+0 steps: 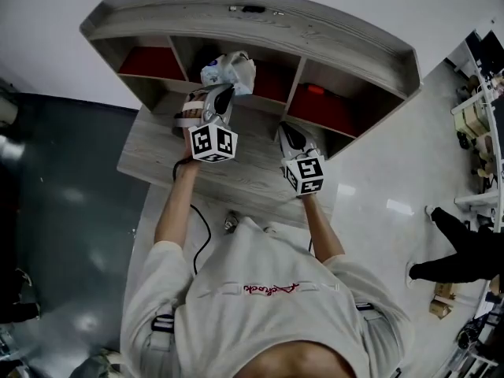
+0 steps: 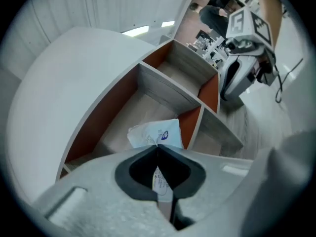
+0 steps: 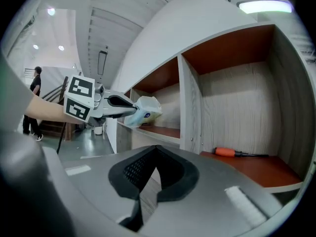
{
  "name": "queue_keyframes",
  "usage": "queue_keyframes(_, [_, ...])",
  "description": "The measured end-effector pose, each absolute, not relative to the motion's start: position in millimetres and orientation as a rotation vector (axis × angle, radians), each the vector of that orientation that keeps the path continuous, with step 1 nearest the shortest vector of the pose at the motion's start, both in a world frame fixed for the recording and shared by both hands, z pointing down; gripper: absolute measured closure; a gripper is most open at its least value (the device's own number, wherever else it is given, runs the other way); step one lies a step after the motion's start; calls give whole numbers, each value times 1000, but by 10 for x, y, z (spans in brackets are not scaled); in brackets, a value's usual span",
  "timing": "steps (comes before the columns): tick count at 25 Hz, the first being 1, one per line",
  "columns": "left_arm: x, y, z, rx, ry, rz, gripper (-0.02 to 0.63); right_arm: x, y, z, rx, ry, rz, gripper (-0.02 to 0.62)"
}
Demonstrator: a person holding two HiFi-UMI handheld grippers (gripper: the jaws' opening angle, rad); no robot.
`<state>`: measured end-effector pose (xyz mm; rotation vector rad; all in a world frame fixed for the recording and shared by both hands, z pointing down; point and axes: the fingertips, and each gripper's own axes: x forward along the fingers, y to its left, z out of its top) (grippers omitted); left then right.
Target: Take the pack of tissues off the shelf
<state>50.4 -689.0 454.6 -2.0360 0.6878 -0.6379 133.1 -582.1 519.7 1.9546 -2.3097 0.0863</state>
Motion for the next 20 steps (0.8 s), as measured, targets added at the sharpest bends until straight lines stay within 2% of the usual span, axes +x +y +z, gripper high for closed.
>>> queue_keyframes(12, [-67, -6580, 4282, -2356, 999, -377, 604, 924, -5939, 5149, 1776, -2456, 48, 589])
queue_keyframes(20, [-679, -6336, 4346, -2409, 1265, -311, 604, 539, -6005, 5066, 1619, -2583, 19, 589])
